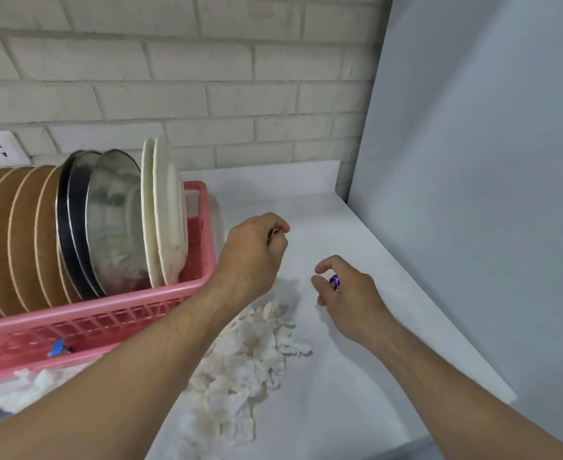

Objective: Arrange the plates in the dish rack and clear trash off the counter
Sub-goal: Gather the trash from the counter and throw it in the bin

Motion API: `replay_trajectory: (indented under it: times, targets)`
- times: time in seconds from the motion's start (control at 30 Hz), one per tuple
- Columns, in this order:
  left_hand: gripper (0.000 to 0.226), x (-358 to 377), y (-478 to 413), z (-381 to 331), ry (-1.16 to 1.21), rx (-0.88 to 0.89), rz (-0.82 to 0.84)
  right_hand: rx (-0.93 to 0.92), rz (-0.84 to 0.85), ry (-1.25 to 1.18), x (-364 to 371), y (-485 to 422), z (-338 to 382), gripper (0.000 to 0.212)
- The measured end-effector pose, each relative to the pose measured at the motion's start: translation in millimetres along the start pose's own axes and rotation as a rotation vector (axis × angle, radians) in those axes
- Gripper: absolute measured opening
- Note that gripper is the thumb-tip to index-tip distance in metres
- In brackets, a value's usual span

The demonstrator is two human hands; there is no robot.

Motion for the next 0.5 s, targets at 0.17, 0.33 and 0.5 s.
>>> replay_trajectory:
  times: [0.17, 0.33, 0.5]
  targets:
    - [0.020, -33, 27, -6, -0.008, 0.025, -0.001, 0.040, 0.128, 0.303, 38, 33, -9, 0.032]
    - [0.017, -51, 58, 11, 0.006, -0.027, 0.103, 0.059, 0.185, 0.458, 64, 51, -21, 0.019]
    - [0.018, -80, 81, 26, -0.074, -0.022, 0.087, 0.105, 0.111, 0.469, 46, 60, -15, 0.025]
Point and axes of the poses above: each hand's wrist, its own y-axis away from the middle knuckle, its own x-axis out of the palm, z = x × y, the point moved 10 cm from there along -y, towards the middle knuckle
